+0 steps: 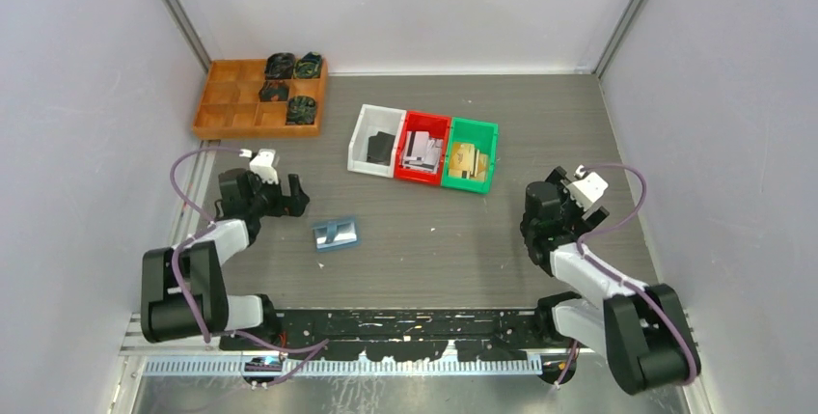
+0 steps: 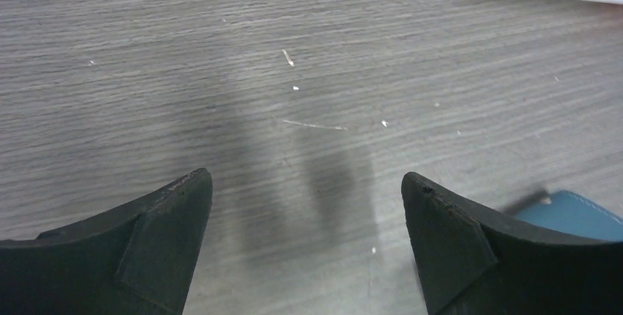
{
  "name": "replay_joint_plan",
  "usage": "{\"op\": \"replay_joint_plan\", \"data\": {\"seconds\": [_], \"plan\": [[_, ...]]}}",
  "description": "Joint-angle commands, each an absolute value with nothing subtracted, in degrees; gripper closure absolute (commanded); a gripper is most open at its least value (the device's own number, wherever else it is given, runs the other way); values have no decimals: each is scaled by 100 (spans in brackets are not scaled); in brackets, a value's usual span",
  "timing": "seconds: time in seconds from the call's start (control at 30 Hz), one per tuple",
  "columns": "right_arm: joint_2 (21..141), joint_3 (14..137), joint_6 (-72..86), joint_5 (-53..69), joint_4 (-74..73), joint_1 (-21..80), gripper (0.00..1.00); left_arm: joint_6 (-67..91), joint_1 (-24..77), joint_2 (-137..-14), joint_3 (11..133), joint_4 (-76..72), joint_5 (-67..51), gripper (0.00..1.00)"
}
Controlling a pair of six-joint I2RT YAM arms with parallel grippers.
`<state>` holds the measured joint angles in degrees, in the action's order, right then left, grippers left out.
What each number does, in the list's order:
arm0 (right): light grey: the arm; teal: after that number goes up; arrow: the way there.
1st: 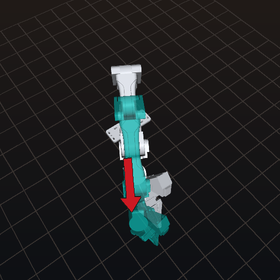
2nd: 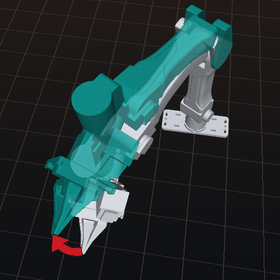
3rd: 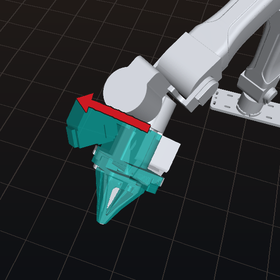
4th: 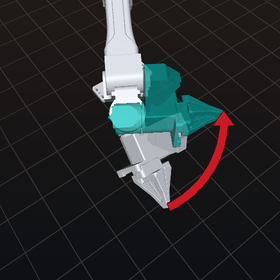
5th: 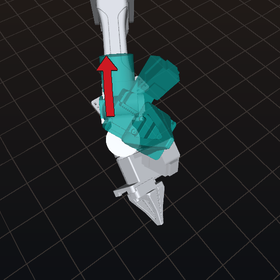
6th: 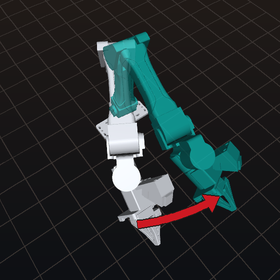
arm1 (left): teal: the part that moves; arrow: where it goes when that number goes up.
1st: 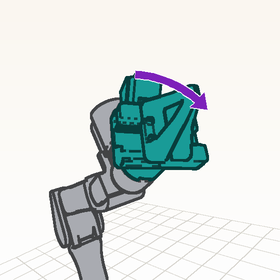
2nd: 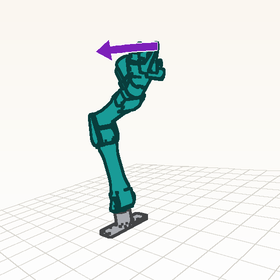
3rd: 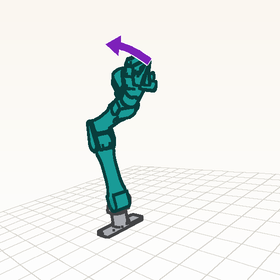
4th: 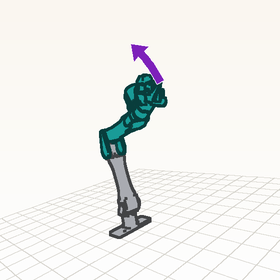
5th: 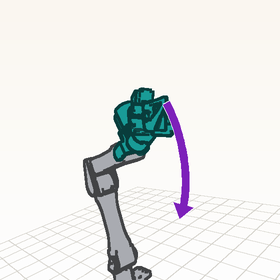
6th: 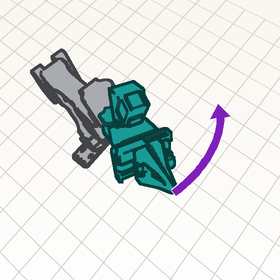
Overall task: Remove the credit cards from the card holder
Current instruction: Reset both arms
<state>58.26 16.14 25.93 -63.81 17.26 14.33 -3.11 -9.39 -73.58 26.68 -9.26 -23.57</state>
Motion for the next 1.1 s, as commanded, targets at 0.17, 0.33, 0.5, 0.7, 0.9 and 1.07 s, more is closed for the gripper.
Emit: {"op": "replay_joint_plan", "data": {"seconds": [0.17,0.33,0.5,0.7,0.9,1.07], "plan": [[7739,1656,1558,-5458,5033,838,1,530,-946,-8432,1979,-5377,-2218,0],[8353,1778,1264,-4495,5485,616,0,441,-694,-8538,1819,-5587,-1610,0],[8928,1636,687,-3003,6219,611,1,451,-476,-8901,1433,-6679,-986,0],[8892,2051,1083,-2610,5346,153,1,341,-190,-8842,2126,-5230,-432,0],[8876,1970,1042,-2594,5506,149,1,279,-168,-8880,2106,-5379,-482,0],[8871,1974,1037,-2597,5494,149,1,265,-169,-8885,2118,-5353,-510,0]]}}
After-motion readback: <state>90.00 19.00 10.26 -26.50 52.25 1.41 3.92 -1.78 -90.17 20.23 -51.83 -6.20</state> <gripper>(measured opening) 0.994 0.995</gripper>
